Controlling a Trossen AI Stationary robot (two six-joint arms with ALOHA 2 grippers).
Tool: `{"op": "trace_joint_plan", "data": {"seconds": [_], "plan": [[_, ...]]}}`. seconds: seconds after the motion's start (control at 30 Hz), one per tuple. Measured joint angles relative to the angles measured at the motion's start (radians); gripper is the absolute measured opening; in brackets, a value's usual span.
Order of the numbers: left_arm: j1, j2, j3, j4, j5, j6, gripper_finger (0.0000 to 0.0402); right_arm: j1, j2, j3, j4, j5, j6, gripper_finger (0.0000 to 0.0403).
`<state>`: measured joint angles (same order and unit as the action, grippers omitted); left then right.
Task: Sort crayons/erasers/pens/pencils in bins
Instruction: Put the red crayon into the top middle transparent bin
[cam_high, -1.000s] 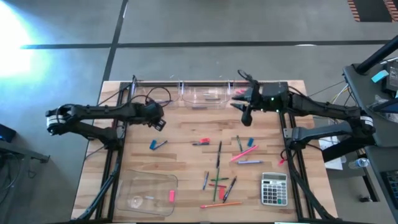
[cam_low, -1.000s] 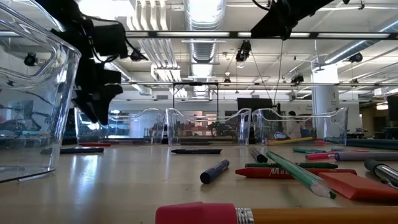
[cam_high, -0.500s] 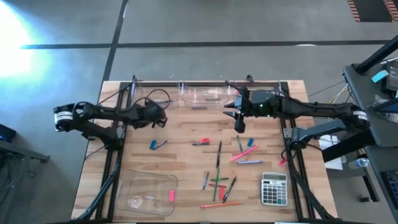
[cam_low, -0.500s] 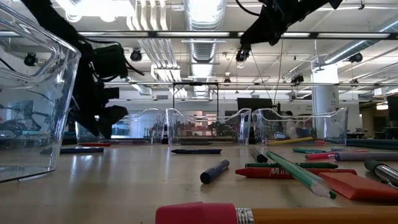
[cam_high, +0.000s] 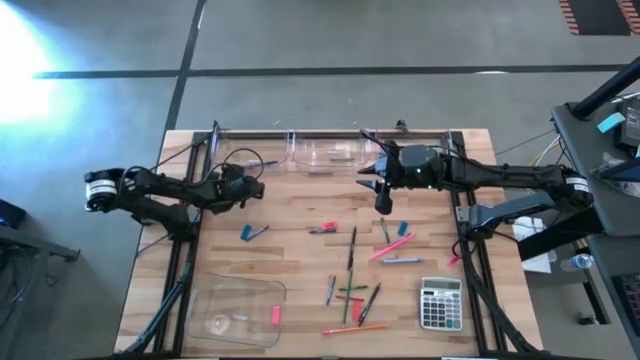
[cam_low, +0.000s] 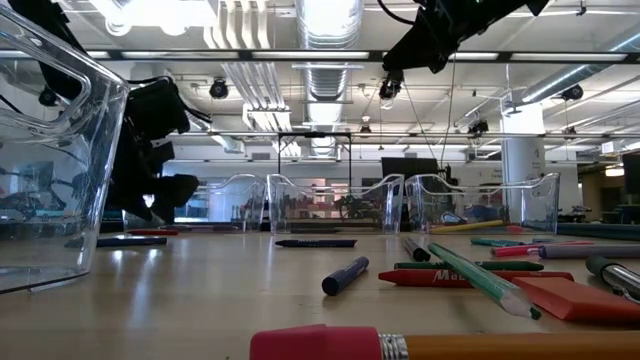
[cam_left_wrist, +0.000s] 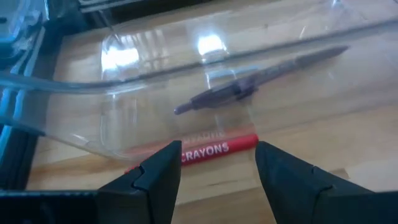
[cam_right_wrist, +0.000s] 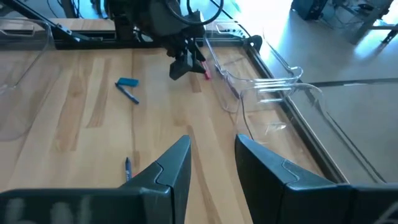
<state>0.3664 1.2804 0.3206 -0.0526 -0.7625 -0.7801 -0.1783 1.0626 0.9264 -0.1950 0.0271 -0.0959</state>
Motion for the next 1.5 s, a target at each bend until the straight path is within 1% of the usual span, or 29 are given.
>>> {"op": "trace_joint_plan", "data": {"seconds": [0.27, 0.47, 0.77, 0.97, 1.1, 1.2, 1.23, 1.27, 1.33, 1.5], "plan": [[0.0, 0.015, -0.001, 0.029, -0.017, 0.0, 0.0192, 0.01, 0.001, 0.0, -0.001, 0.0, 0.005, 0.0116], [0.001, 0.061, -0.001, 0.067, -0.037, -0.003, 0.0192, 0.029, 0.001, 0.0, -0.001, 0.001, 0.008, 0.0116], [0.02, 0.141, -0.002, 0.143, -0.035, -0.004, 0.0192, 0.044, 0.001, 0.0, 0.0, 0.0, 0.01, 0.0116], [0.02, 0.162, -0.002, 0.16, -0.045, -0.003, 0.0192, 0.043, 0.001, 0.0, 0.0, 0.0, 0.01, 0.0116], [0.023, 0.148, -0.002, 0.156, -0.004, 0.002, 0.0192, 0.043, 0.001, 0.0, -0.001, 0.001, 0.01, 0.0116], [0.025, 0.131, 0.003, 0.165, 0.076, 0.006, 0.0192, 0.043, 0.001, 0.0, -0.001, 0.001, 0.01, 0.0116], [0.026, 0.125, 0.003, 0.165, 0.128, 0.005, 0.0192, 0.043, 0.001, 0.0, 0.0, 0.001, 0.01, 0.0116], [0.025, 0.123, 0.002, 0.164, 0.154, 0.003, 0.0192, 0.043, 0.001, 0.0, 0.0, 0.0, 0.01, 0.0116], [0.027, 0.114, 0.002, 0.158, 0.187, 0.004, 0.0192, 0.043, 0.001, 0.0, -0.001, 0.0, 0.01, 0.0116], [0.022, 0.081, 0.001, 0.147, 0.227, 0.004, 0.0192, 0.043, 0.001, 0.0, -0.001, 0.0, 0.01, 0.0116]]}}
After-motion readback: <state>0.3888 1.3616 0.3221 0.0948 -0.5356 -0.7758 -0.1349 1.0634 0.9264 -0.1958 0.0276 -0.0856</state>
